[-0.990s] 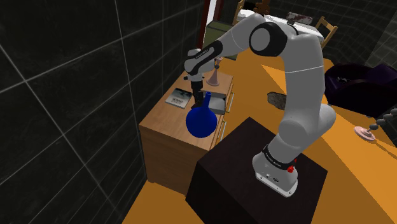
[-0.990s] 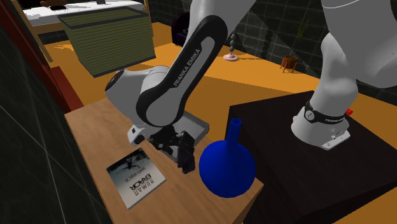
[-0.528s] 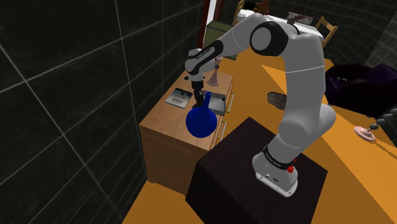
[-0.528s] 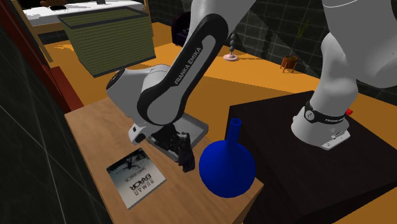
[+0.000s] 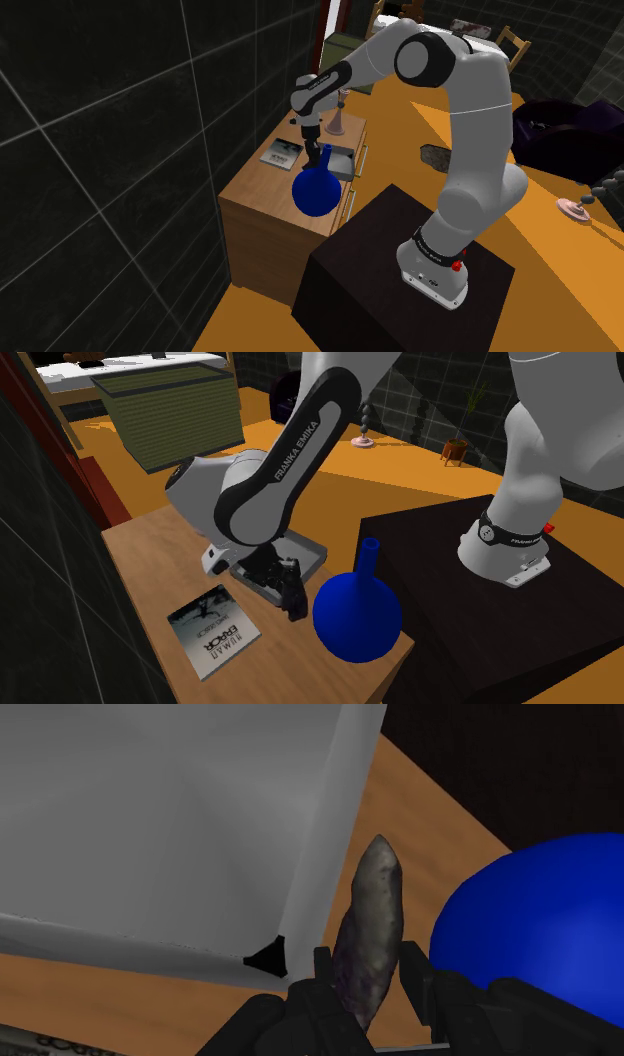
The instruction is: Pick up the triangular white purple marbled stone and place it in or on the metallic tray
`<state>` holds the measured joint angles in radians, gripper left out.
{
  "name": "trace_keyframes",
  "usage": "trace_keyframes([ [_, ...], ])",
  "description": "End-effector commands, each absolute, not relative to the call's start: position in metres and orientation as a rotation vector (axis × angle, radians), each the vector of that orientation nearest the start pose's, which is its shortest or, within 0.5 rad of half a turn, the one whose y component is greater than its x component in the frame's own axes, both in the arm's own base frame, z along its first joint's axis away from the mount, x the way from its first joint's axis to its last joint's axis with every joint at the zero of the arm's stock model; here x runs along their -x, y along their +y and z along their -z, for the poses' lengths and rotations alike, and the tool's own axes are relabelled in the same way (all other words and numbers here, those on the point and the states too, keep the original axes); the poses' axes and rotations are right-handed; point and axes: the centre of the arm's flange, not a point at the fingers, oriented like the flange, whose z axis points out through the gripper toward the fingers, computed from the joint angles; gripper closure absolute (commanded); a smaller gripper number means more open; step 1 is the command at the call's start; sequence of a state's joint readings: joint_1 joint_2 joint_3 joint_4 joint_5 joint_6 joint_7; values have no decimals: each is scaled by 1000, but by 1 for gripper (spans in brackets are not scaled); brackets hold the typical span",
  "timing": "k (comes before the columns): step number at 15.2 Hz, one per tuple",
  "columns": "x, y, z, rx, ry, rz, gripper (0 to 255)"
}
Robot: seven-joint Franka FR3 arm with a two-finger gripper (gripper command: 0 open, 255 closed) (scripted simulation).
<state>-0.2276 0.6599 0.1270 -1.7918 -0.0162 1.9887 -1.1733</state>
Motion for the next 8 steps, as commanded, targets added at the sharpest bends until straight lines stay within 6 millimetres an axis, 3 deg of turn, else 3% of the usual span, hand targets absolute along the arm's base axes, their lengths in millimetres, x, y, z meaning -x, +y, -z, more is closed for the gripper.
trace_keyframes([
  [1, -595, -63, -166, 2385, -1421, -463, 255],
  [8, -595, -63, -203, 2385, -1421, -463, 255],
])
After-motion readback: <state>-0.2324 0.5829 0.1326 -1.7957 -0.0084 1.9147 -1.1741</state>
